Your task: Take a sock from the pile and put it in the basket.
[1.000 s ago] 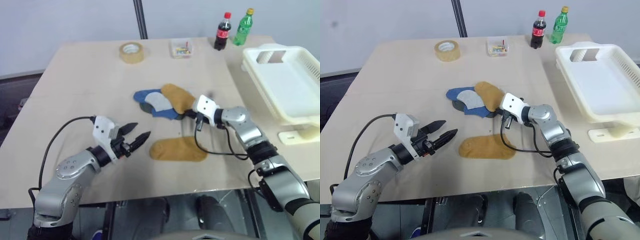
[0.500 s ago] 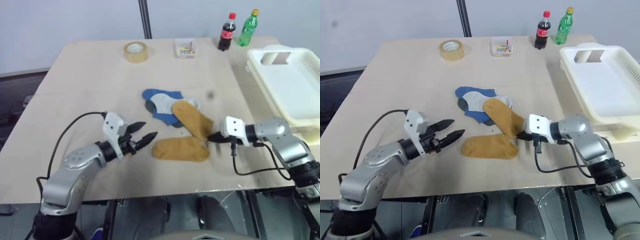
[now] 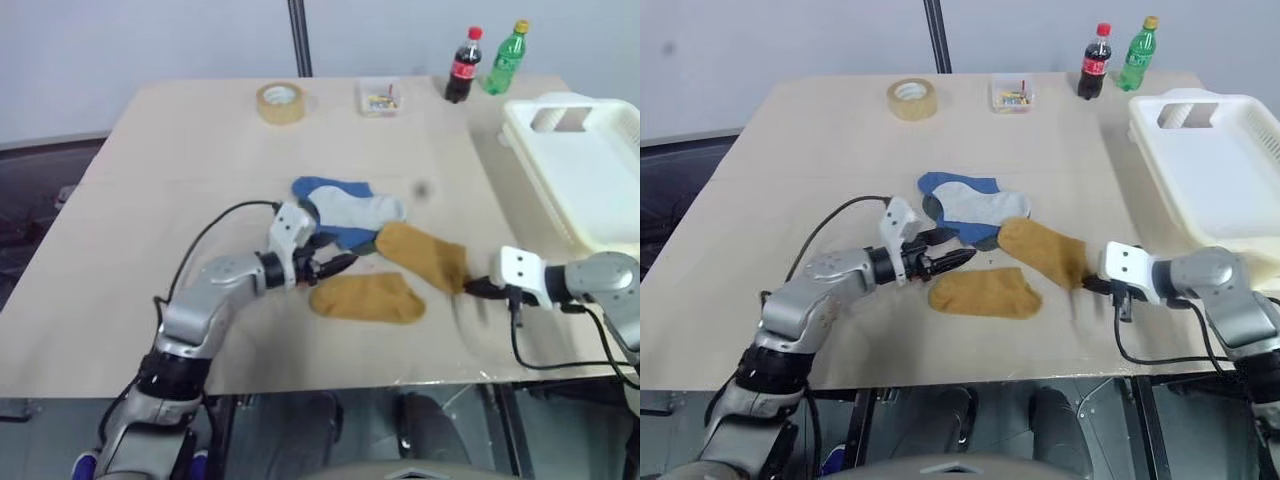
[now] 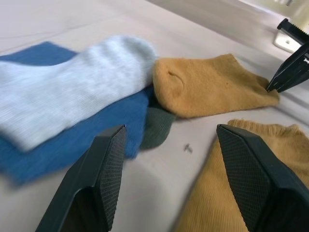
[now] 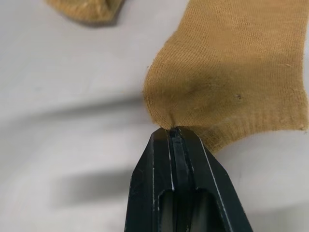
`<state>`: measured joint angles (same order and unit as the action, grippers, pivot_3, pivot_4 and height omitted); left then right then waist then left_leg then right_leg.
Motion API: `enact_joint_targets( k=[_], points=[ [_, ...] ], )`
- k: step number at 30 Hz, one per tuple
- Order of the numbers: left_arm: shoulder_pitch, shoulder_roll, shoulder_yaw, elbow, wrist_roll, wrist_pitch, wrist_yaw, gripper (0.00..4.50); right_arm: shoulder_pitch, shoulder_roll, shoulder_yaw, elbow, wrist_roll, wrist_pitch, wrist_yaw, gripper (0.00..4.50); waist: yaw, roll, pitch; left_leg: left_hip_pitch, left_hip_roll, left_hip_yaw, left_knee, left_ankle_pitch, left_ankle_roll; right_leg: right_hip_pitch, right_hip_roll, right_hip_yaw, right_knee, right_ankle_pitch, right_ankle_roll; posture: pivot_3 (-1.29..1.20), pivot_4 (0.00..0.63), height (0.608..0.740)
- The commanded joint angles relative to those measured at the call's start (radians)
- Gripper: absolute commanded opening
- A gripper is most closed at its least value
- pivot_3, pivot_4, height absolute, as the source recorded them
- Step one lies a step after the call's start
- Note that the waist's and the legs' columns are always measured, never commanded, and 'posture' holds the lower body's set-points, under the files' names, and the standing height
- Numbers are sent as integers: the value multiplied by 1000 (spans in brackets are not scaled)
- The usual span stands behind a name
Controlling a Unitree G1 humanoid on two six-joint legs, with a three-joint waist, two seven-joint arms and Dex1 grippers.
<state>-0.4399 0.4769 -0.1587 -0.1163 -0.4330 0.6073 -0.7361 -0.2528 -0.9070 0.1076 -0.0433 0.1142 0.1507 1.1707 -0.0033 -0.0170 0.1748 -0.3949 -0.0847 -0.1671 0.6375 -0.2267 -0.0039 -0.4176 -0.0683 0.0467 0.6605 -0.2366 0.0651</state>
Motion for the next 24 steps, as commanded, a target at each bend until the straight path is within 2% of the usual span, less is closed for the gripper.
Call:
enact_joint_targets(
  k=[1, 2, 4, 5, 9, 14, 17, 24],
  points=[
    [-73, -47, -29, 49, 4, -1, -36, 3584, 24, 11, -91, -72, 77, 58, -38, 574, -3, 0, 0, 0, 0, 0, 0, 0, 0, 0, 0, 0, 0, 0, 0, 0, 150, 740],
    [-87, -59, -33, 62, 3, 5, -45, 3722, 32, 19, -108, -87, 91, 71, -52, 860, -4, 0, 0, 0, 0, 0, 0, 0, -1, 0, 0, 0, 0, 0, 0, 0, 150, 740],
    [-133, -95, -61, 124, 52, -28, -28, 4470, 49, 41, -158, -139, 136, 157, -110, 1809, -6, 0, 0, -1, 0, -1, 1, 1, -1, 0, 0, -1, 0, 0, 0, 0, 150, 740],
    [-154, -111, -75, 157, 79, -53, -23, 4500, 57, 50, -178, -166, 160, 217, -136, 2100, -6, 0, 0, -1, 0, -1, 1, 1, -1, 0, 0, -1, 0, 0, 0, 0, 150, 740],
    [-227, -180, -107, 296, 149, -92, -2, 4500, 56, 126, -230, -223, 185, 408, -312, 2100, -7, 0, 0, -1, -1, -2, 2, 1, -1, 1, 0, -1, 0, 0, 0, 0, 150, 740],
    [-278, -256, -122, 441, 217, -150, 20, 4500, 39, 215, -208, -235, 166, 514, -454, 2100, -6, 0, 0, -1, -1, -2, 2, 1, -1, 1, 0, -1, 1, 0, 1, 0, 150, 740],
    [-283, -275, -127, 472, 238, -177, 2, 3798, 46, 216, -198, -253, 173, 546, -464, 2185, -6, 0, 0, -1, -2, -2, 2, 1, -1, 1, -1, -1, 1, 0, 1, 0, 150, 740],
    [-258, -287, -123, 463, 259, -202, -26, 445, 109, 179, -221, -335, 216, 599, -446, 2185, -7, 0, 0, -2, -2, -3, 2, 1, -1, 1, -1, -2, 0, 0, 1, 0, 150, 740]
  ],
)
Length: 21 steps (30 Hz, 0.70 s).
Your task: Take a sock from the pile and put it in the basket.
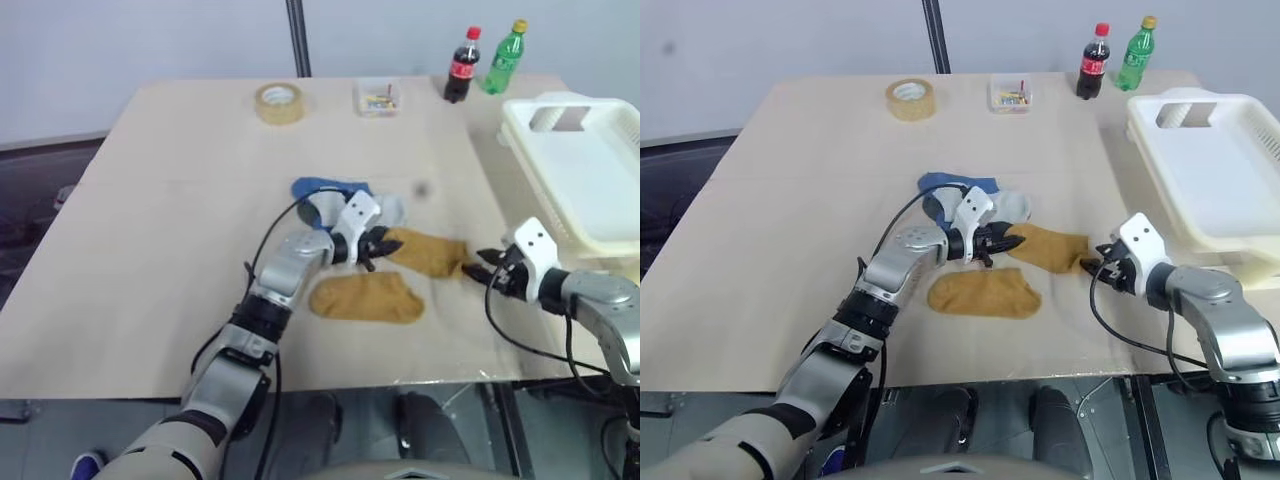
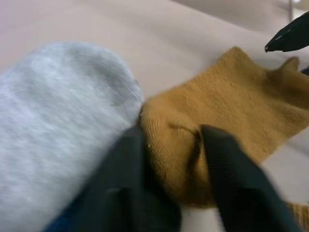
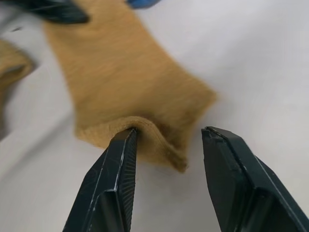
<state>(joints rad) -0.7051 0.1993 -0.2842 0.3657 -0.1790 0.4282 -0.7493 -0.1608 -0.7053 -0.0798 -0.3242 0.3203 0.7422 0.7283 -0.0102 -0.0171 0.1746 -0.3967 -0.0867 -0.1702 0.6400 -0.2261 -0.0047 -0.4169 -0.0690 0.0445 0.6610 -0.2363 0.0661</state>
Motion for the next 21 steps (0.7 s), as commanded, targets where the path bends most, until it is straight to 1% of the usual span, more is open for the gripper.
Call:
enact_joint_targets(
  k=[1, 3, 6, 9, 11, 14, 16, 17, 18, 19, 20, 21],
  points=[
    [10, -11, 7, -22, 6, -23, -11, 87, 18, -29, -29, -55, 5, -7, -2, 2185, 0, 0, 0, 0, 0, 0, 0, 0, 0, 0, 0, 0, 0, 0, 0, 0, 150, 740],
    [13, -12, 21, -13, 10, -31, 1, 87, 13, -17, -29, -50, -1, -19, -21, 2185, -1, 0, 0, 0, 0, 0, 1, 0, 0, 0, 0, 0, 0, 0, 0, 0, 150, 740],
    [-15, -32, 59, 51, 9, -72, 33, 87, -36, 11, 12, 17, -50, -71, -67, 2185, -5, 0, 0, 0, 0, 0, 2, 0, 1, 1, 0, 0, 1, 0, 1, 0, 150, 740],
    [-41, -53, 86, 80, -1, -125, 27, 87, -84, 34, 36, 61, -56, -79, -71, 2185, -3, 0, 0, 1, 0, 0, 3, 0, 1, 2, 1, 0, 1, 1, 1, 0, 150, 740],
    [-34, -51, 101, 30, -28, -125, -4, 87, -88, 25, 8, 20, 8, -12, -39, 2185, -3, 0, 0, 0, 0, 0, 4, 0, 0, 2, 1, 0, 1, 1, 1, 0, 150, 740],
    [16, -32, 113, -90, -71, -88, -52, 87, -32, -23, -72, -71, 157, 95, 59, 2185, 0, 0, 0, -1, 0, -1, 4, 0, 0, 1, 0, -1, 1, 1, 1, 0, 150, 740],
    [55, -13, 113, -157, -81, -57, -59, 87, -26, -21, -120, -76, 196, 126, 41, 2185, -2, 0, 0, -2, 0, -2, 4, 0, 1, 2, 0, -1, -1, 1, 1, 0, 150, 740],
    [72, -5, 113, -183, -85, -42, -57, 0, -26, -17, -130, -77, 207, 133, 30, 2693, -3, 0, 0, -2, 0, -2, 4, -1, 1, 2, -1, -1, -1, 1, 1, 0, 150, 740],
    [85, 0, 114, -204, -87, -29, -54, 0, -27, -15, -133, -80, 214, 140, 22, 2906, -4, 0, 0, -1, 0, -2, 4, -1, 2, 2, -1, 1, -1, 1, 1, 0, 150, 740],
    [101, 5, 115, -225, -91, -17, -52, 0, -31, 0, -140, -83, 217, 151, -7, 3351, -4, 0, 0, 0, 0, -2, 4, -1, 2, 2, -1, 2, 0, 1, 1, 0, 150, 740],
    [111, 9, 117, -240, -93, -7, -50, 0, -35, 11, -144, -85, 221, 162, -29, 3588, -4, 0, 0, 0, 0, -2, 4, -2, 3, 2, 0, 2, 0, 1, 1, 0, 150, 740],
    [125, 11, 119, -259, -95, 5, -43, 0, -53, 38, -141, -78, 224, 182, -67, 4241, -3, 0, 0, 0, 0, -2, 4, -3, 5, 2, 0, 2, 1, 1, 1, 0, 150, 740]
  ],
)
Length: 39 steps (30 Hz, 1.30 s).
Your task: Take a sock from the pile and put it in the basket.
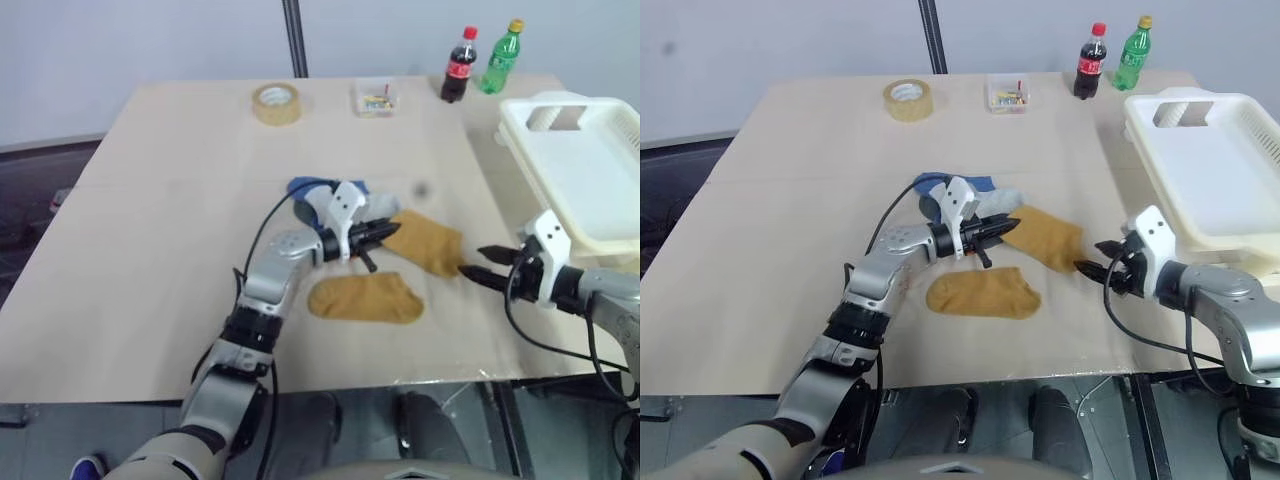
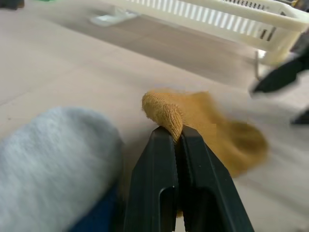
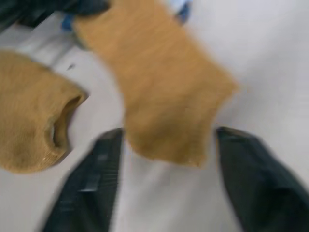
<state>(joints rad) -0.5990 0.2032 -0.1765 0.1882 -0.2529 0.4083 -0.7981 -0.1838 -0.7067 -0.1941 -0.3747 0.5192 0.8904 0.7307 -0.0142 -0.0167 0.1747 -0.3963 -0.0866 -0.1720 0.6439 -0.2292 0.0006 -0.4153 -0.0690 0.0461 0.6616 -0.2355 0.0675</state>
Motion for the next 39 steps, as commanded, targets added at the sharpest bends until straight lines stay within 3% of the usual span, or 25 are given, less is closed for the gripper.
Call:
enact_joint_targets(
  k=[1, 8, 9, 11, 15, 18, 19, 25, 31, 39],
  points=[
    [29, 9, 11, -97, -24, 35, 10, 0, -47, 62, -20, -21, 28, 52, -98, 4381, 1, 0, 0, 0, 0, 0, 0, 0, 0, 0, 0, -1, 1, 0, 0, 0, 150, 740],
    [59, 2, 5, -157, -27, 71, 39, 0, -142, 232, 133, 157, -104, 6, -264, 4381, 1, 0, 0, 0, 0, 1, 3, 0, 0, 1, 1, -1, 1, 0, 0, 0, 150, 740],
    [62, 1, 3, -163, -27, 74, 42, 0, -144, 230, 155, 182, -132, -23, -264, 4148, 3, 0, 0, 0, 0, 1, 3, 0, 0, 1, 1, -1, 1, 0, 0, 0, 150, 740],
    [69, 0, 2, -176, -27, 78, 48, 0, -146, 216, 177, 199, -147, -41, -240, 3665, 3, 1, 0, 0, -1, 1, 4, 2, -3, 1, 0, -1, 1, 1, 0, 0, 150, 740],
    [79, 1, 13, -198, -37, 82, 56, 0, -150, 166, 240, 222, -215, -107, -206, 1587, 1, 1, 0, 0, -1, 1, 4, 2, -3, 2, 1, -1, 0, 1, 1, 0, 150, 740],
    [84, 7, 31, -221, -56, 81, 59, 0, -174, 168, 219, 217, -210, -127, -201, 201, -2, 1, 0, 0, 0, 2, 4, 2, -3, 2, 1, -1, 1, 1, 1, 0, 150, 740],
    [89, 13, 45, -240, -71, 90, 58, 0, -182, 167, 201, 190, -192, -117, -198, 45, -2, 1, 0, 0, 0, 2, 3, 1, -2, 2, 1, -1, 1, 1, 1, 0, 150, 740],
    [186, 148, 177, -467, -251, 232, 5, 0, -225, 121, 105, -96, 22, 127, -155, 45, -12, 2, 0, -1, 2, 0, 2, 0, 0, -1, 2, 2, 1, 1, 1, 0, 150, 740],
    [355, 300, 326, -679, -444, 412, 19, 0, -168, 112, 132, -283, 133, 284, -194, 45, 3, 1, 0, -1, 1, -1, 1, -1, 1, 0, 1, 0, -1, 1, 1, 0, 150, 740],
    [547, 396, 320, -729, -422, 402, 45, 0, -119, 121, 239, -281, 101, 263, -233, 45, 4, 2, 0, 1, 1, 0, 0, -1, 1, 0, 0, 1, -1, 1, 1, 0, 150, 740]
  ],
)
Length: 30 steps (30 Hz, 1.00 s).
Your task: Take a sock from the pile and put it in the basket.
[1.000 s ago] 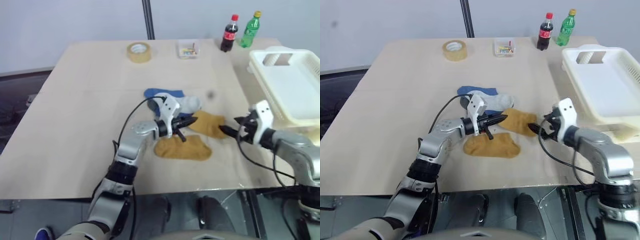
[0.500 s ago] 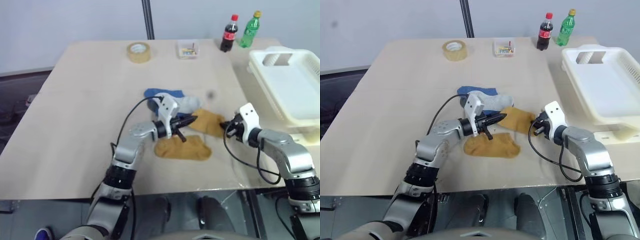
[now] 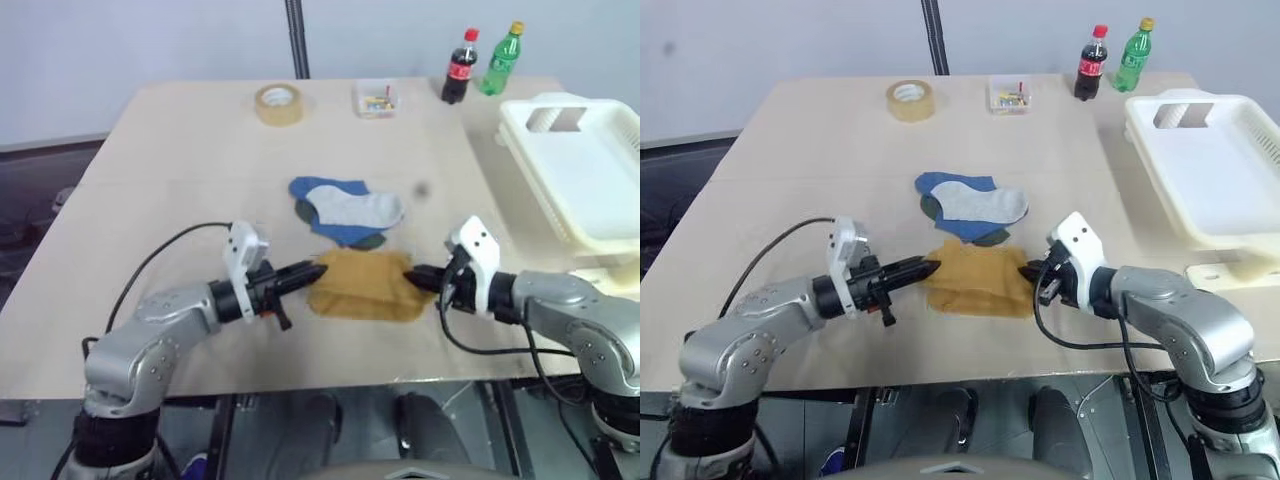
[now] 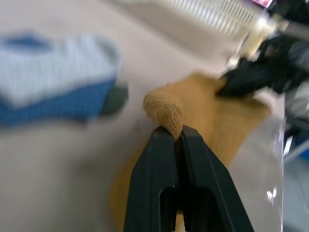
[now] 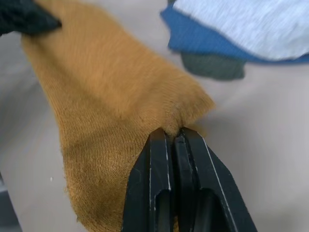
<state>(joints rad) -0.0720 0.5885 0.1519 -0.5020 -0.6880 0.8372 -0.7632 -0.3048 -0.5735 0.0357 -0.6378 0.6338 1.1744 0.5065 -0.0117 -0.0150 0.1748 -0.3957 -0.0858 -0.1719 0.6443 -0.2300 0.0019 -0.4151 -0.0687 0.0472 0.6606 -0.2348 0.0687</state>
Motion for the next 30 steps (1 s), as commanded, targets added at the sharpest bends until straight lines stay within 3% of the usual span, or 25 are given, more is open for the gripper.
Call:
enact_joint_targets(
  k=[1, 14, 15, 16, 19, 23, 24, 27, 30],
  points=[
    [30, 13, -15, -36, 23, -37, 15, 0, 7, -13, 18, -14, -20, -28, -9, 45, 3, 0, 0, 0, 0, 0, 0, 0, 0, 0, 0, -1, 0, 0, 0, 0, 150, 740],
    [38, -21, -120, 81, 145, -128, 70, 0, 25, -20, 167, 95, -162, -155, -10, 45, 0, 0, 0, 0, 0, 1, -1, 0, 0, 0, 0, -1, -1, 0, 0, 0, 150, 740],
    [40, -20, -131, 90, 152, -134, 63, 550, 26, -29, 182, 109, -176, -177, 5, 0, 0, 0, 0, 0, 0, 0, -1, 0, 0, 0, 0, -1, -1, 0, 0, 0, 150, 740],
    [45, -18, -141, 93, 155, -138, 55, 725, 27, -32, 191, 122, -189, -197, 12, 325, 0, 0, 0, 0, 0, 0, -1, 0, 0, 0, 0, -1, 0, 0, 0, 0, 150, 740],
    [46, -31, -141, 103, 186, -174, 78, 1840, 27, -35, 193, 135, -209, -239, 26, 1377, 0, 0, 0, 0, 0, 0, -1, 0, 0, 0, 0, -1, -1, 0, 0, 0, 150, 740],
    [63, -22, -93, 89, 158, -206, 49, 3549, 37, -55, 149, 83, -225, -335, 58, 3149, 0, 0, 0, 0, 0, 0, -1, 0, 0, 0, 0, -1, -1, 0, 0, 0, 150, 740],
    [74, -13, -78, 82, 148, -215, 34, 3549, 42, -61, 128, 64, -211, -348, 75, 3149, -1, 0, 0, 0, 0, 0, -1, 0, 0, 0, 0, -1, -1, 0, 0, 0, 150, 740],
    [124, 38, -18, 61, 103, -212, -32, 3621, 68, -120, 65, 20, -184, -382, 146, 2371, -1, 0, 0, 0, 1, -1, -3, 0, 0, 0, 0, 0, -2, 0, 0, 0, 150, 740],
    [142, 86, 11, 69, 68, -184, -72, 3621, 72, -142, 47, 14, -156, -409, 195, 956, 0, 0, 0, 0, 1, 0, -3, 0, 0, 0, 0, -1, -4, 0, 0, 0, 150, 740]
  ],
)
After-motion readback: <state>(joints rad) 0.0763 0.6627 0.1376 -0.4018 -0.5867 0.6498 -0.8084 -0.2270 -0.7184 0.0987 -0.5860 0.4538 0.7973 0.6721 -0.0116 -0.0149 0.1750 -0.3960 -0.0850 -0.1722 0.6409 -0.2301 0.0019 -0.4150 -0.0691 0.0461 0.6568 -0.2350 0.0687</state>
